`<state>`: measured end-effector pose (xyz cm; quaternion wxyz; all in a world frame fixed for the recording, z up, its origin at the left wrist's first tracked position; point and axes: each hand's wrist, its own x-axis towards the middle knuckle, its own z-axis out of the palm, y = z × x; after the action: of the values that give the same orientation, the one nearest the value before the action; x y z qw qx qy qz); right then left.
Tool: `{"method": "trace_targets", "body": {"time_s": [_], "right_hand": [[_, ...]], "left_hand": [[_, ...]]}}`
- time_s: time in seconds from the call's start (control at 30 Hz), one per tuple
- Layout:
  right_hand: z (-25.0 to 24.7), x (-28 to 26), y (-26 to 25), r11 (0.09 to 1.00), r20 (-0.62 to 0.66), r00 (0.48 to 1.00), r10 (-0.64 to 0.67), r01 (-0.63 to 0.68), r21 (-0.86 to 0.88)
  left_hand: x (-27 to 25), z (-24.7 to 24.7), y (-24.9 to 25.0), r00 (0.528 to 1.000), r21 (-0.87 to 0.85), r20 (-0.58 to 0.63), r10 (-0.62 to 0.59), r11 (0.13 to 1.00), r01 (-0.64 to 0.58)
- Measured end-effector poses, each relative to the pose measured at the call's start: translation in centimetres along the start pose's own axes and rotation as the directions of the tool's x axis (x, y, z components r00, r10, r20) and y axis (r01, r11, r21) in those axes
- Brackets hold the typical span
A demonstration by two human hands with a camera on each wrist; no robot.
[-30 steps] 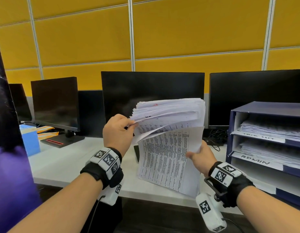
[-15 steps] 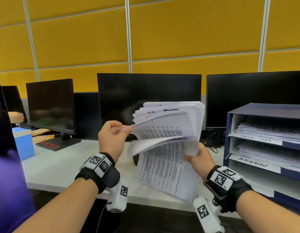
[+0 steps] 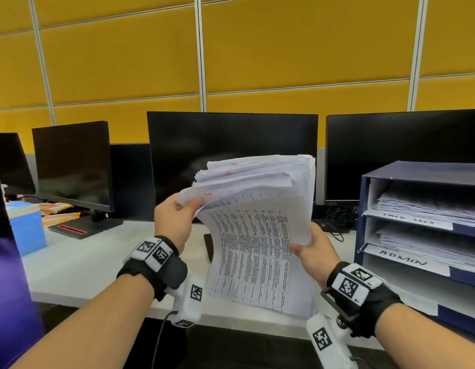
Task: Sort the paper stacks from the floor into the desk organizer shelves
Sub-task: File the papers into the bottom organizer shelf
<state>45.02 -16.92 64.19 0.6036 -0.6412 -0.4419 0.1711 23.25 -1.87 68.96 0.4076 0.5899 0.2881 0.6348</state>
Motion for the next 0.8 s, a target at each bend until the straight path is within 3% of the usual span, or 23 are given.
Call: {"method": "trace_targets", "body": {"time_s": [0.1, 0.27, 0.33, 0.47, 0.57, 0.67, 0.73, 0.8], "right_hand": [[0.0, 0.1, 0.0, 1.000, 0.016, 1.000, 0.001, -0.001, -0.001], [0.0, 0.3, 0.3, 1.000, 0.018, 1.000, 0.009, -0.009, 0.004], [0.1, 0.4, 0.2, 1.000, -0.001, 1.000, 0.025, -0.025, 0.019], [0.2, 0.3, 0.0, 0.998, -0.016, 0.999, 0.036, -0.035, 0.043], [0.1, 0.2, -0.1, 0.998, -0.019, 0.999, 0.038, -0.037, 0.049], [0.1, 0.2, 0.0, 0.998, -0.018, 0.999, 0.035, -0.034, 0.052], [0.2, 0.3, 0.1, 0.998, -0.023, 0.999, 0.040, -0.039, 0.053], [0.2, 0.5, 0.4, 0.997, -0.042, 0.998, 0.048, -0.046, 0.058]], "left_hand": [[0.2, -0.1, -0.4, 0.997, -0.148, 0.023, -0.071, 0.986, 0.074], [0.6, -0.3, -0.5, 0.984, -0.225, -0.110, -0.139, 0.968, 0.111], [0.4, -0.3, -0.7, 0.980, -0.267, -0.108, -0.170, 0.954, 0.136], [0.1, -0.8, -2.0, 0.985, -0.204, -0.094, -0.142, 0.972, 0.121], [0.1, -1.8, -3.0, 0.997, -0.045, 0.002, -0.078, 0.996, 0.078], [-0.3, -1.9, -3.3, 0.988, -0.059, 0.036, -0.148, 0.987, 0.150], [-0.3, -1.8, -3.6, 0.985, -0.101, 0.000, -0.172, 0.980, 0.171], [0.1, -2.0, -3.5, 0.981, -0.075, -0.115, -0.153, 0.987, 0.145]]}}
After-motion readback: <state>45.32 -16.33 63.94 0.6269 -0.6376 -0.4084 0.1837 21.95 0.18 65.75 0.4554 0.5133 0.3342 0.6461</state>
